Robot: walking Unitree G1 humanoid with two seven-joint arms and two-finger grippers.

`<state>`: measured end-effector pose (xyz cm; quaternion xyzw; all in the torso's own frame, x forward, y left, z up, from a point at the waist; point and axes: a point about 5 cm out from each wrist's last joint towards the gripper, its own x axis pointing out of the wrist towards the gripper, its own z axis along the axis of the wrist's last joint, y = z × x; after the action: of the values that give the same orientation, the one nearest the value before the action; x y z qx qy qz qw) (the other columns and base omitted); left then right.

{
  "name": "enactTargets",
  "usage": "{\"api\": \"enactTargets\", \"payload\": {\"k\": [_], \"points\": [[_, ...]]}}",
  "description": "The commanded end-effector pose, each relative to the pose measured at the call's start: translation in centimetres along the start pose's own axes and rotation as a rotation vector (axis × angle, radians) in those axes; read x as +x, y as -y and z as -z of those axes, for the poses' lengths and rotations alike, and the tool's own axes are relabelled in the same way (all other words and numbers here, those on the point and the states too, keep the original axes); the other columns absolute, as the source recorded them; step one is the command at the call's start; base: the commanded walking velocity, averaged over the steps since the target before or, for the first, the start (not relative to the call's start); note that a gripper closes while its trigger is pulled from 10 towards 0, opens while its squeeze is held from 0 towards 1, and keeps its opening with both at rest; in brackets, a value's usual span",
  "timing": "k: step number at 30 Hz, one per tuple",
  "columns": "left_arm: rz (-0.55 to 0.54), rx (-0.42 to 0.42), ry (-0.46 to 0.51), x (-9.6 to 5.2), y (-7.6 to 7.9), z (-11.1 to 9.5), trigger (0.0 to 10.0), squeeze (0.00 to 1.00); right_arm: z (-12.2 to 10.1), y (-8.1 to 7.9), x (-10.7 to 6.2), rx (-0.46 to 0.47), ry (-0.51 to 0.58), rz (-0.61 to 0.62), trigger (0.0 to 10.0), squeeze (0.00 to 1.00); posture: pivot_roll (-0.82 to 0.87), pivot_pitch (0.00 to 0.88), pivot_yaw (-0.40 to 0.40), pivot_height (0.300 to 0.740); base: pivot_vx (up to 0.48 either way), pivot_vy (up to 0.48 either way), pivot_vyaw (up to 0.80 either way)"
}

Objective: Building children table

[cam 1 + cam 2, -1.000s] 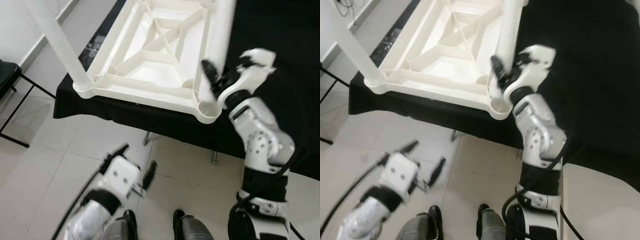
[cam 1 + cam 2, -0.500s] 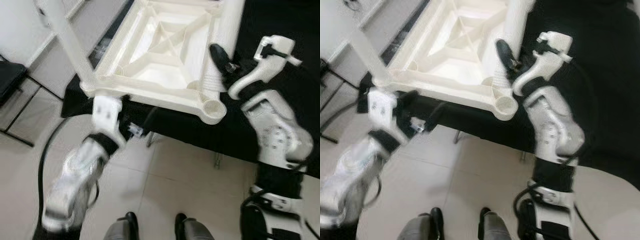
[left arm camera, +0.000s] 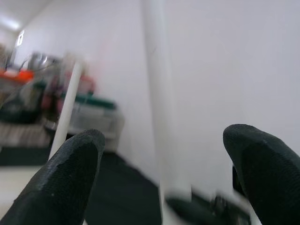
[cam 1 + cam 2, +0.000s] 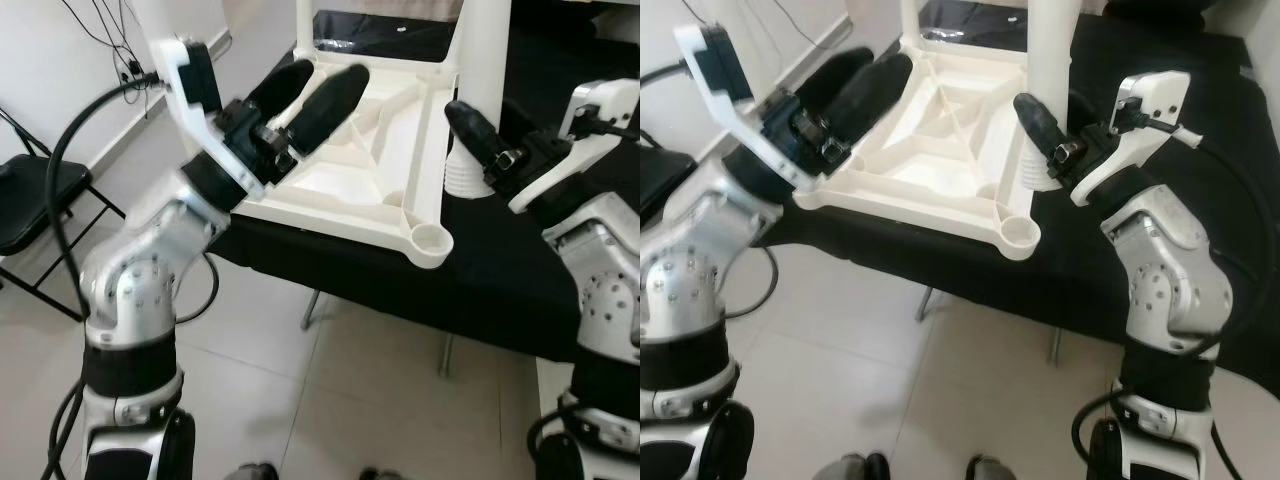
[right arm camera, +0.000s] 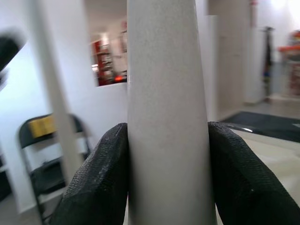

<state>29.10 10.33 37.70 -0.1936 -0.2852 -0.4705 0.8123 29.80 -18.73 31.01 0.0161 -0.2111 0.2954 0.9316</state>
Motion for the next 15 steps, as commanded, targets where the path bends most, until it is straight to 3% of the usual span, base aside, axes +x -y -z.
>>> {"api": "enactTargets", "payload": {"k": [1,3,7,10,15], "points": [[0.012,0.032,0.008,0.6,-0.5,-1.0,10.0,0.0,-0.2,-1.7,0.4,-0.035,0.016,-0.097,10.0,0.0,0.01,0.076,-0.001,0.74,0.0,0.0,0.0],[0.03,0.059,0.011,2.0,-0.7,-1.9,10.0,0.0,0.1,-2.8,0.7,-0.036,0.012,-0.151,10.0,0.0,0.01,0.07,0.002,0.74,0.0,0.0,0.0],[0.042,0.063,0.014,2.9,-0.8,-2.4,10.0,0.0,0.3,-3.3,0.8,-0.031,0.013,-0.177,10.0,0.0,0.01,0.066,0.007,0.74,0.0,0.0,0.0],[0.032,0.047,0.004,4.3,-1.0,-2.2,10.0,0.0,0.7,-5.1,0.9,-0.01,0.011,-0.238,10.0,0.0,0.0,0.066,0.012,0.74,0.0,0.0,0.0],[-0.005,0.047,-0.008,4.9,-1.6,-1.9,10.0,0.0,1.0,-6.0,0.8,-0.006,0.004,-0.272,10.0,0.0,0.0,0.068,0.017,0.74,0.0,0.0,0.0]]}}
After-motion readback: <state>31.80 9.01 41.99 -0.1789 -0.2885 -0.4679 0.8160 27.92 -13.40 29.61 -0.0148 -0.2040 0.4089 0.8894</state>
